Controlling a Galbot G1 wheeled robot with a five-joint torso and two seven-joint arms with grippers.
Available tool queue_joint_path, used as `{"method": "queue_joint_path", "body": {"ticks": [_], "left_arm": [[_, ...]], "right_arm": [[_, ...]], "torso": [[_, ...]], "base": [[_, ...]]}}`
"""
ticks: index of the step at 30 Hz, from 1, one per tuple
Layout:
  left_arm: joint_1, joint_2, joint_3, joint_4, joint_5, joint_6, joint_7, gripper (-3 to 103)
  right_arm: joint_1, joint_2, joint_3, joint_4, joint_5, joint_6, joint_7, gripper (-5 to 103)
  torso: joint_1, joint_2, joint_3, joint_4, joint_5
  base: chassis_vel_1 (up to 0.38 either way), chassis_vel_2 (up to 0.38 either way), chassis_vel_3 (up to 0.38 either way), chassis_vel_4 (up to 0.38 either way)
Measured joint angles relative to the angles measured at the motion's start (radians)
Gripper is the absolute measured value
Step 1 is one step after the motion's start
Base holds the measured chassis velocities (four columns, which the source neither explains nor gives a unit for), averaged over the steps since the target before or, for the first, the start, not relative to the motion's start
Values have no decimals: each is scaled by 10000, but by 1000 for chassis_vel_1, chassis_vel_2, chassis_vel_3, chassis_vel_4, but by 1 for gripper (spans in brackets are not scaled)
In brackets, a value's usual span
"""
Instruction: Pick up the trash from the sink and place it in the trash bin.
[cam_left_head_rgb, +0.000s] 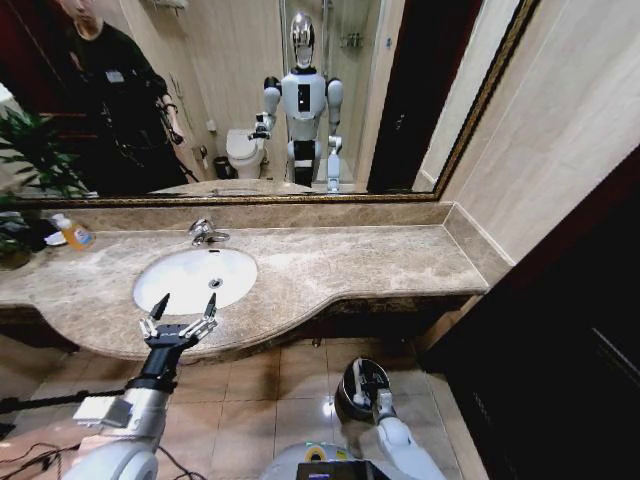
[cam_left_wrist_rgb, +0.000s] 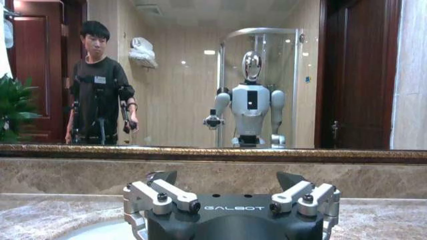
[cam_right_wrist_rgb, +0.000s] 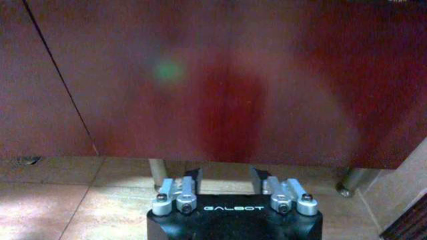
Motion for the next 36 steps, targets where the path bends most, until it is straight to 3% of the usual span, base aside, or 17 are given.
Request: {"method": "queue_joint_path", "body": {"ticks": [6,13,36], "left_arm": [[0,0,0,0,0,0,-1,100],[0,0,0,0,0,0,0,100],[0,0,-1,1,0,0,0,100]], "right_arm": [[-43,-11,-5,17,-20,-8,6,77],[-101,-22,-2,111,-20,-23,37,99],[-642,-240,47,926,151,-196,93,100]], "torso": [[0,0,0,0,0],[-2,0,0,0,0],[-1,0,0,0,1]], "base": [[0,0,0,0],[0,0,0,0],[0,0,0,0]]}}
